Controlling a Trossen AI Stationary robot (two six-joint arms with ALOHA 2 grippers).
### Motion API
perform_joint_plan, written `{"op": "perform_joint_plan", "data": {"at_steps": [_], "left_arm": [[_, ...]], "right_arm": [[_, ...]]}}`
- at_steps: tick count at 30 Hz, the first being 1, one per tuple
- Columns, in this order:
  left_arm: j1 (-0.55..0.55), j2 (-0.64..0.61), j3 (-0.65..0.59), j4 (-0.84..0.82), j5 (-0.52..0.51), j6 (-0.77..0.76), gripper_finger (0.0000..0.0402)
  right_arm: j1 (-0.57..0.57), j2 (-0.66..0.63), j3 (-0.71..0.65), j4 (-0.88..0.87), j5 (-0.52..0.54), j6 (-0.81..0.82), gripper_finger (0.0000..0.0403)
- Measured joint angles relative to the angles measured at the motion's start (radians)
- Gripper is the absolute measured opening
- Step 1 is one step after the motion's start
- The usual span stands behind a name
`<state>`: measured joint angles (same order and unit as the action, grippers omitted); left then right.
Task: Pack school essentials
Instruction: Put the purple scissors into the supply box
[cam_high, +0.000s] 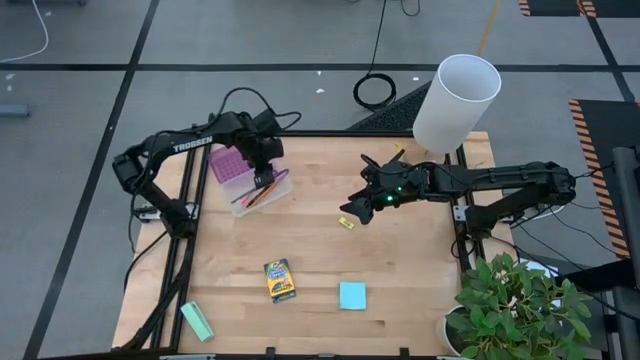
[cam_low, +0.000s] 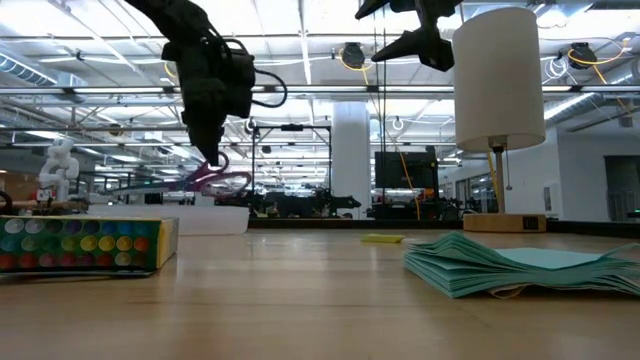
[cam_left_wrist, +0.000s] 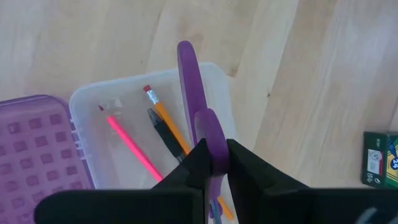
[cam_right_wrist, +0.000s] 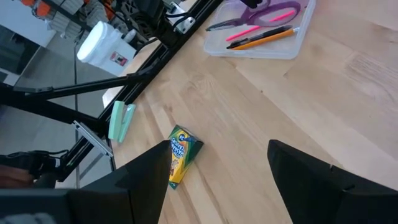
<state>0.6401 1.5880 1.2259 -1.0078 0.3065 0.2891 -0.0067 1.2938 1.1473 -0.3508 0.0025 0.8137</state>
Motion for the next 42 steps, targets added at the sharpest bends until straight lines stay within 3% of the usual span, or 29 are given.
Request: {"op": "perform_joint_plan", "data": {"at_steps": [8,29,42], "left_arm": [[0.014,0.028,-0.057,0.023,-0.003,-0.083,0.0045],[0.068,0.028,-0.067,0.084,-0.177,-0.366,0.0046],[0.078,0.028,-0.067,0.085,-0.177,-0.329,0.0047]], "right_arm": [[0.0,0.0,0.0,-0.001,0.0,-0.015,0.0258],[0.0,0.0,0.0,0.0,0.027,-0.022,0.0258],[0.0,0.0,0.0,0.0,0.027,-0.022,0.0258]]}}
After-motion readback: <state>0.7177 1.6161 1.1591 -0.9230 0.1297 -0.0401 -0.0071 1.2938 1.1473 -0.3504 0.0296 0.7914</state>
